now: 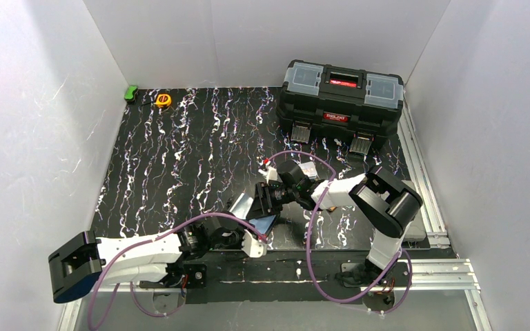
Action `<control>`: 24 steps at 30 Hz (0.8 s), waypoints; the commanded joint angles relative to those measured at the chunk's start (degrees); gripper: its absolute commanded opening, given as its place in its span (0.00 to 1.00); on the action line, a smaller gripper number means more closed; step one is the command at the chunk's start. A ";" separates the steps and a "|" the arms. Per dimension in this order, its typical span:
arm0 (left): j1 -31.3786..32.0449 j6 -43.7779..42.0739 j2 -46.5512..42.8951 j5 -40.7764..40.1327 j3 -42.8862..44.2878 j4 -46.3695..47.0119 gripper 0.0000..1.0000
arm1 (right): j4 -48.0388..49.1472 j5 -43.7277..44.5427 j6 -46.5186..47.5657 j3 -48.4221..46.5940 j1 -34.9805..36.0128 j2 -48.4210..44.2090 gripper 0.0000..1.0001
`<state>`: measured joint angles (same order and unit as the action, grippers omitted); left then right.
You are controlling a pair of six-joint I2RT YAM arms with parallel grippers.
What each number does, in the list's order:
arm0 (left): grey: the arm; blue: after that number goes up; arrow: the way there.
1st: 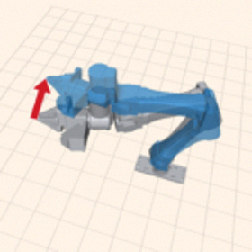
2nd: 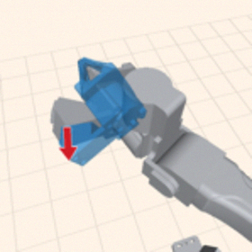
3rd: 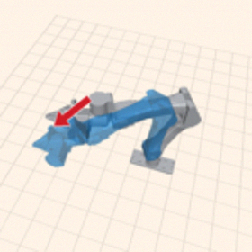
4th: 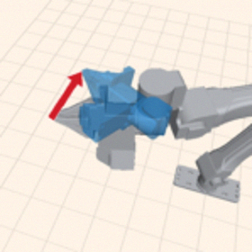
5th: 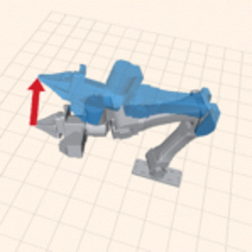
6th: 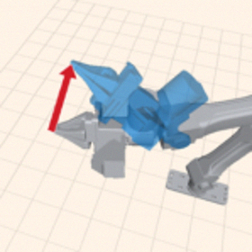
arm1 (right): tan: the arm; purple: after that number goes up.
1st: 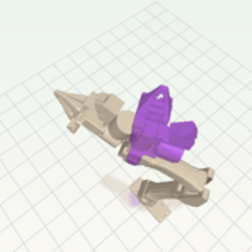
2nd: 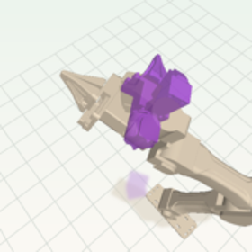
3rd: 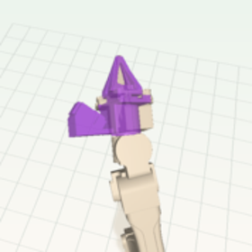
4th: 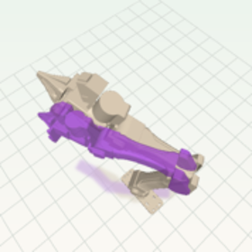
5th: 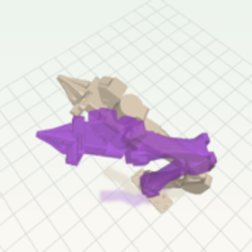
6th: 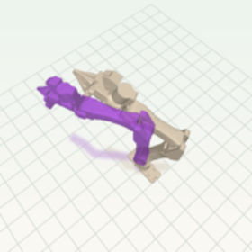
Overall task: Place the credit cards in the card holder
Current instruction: Open the card holder at the center of the board.
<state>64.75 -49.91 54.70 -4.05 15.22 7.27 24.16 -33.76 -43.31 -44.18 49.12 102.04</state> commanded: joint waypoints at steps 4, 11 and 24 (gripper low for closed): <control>0.31 1.74 -0.75 -2.80 -0.80 1.52 0.16 | 1.85 0.28 -0.05 1.08 -0.60 -3.89 0.65; -0.65 5.08 -0.47 -4.39 0.11 1.77 0.00 | 2.59 0.65 -0.58 2.43 -1.17 -5.66 0.68; -9.85 27.58 1.22 -4.03 10.07 -10.66 0.00 | -0.71 2.70 -0.08 9.53 -8.45 -18.47 0.70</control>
<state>57.84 -33.04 55.13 -8.62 21.37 2.79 24.18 -32.34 -44.62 -35.75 42.39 88.09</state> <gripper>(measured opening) 0.009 0.698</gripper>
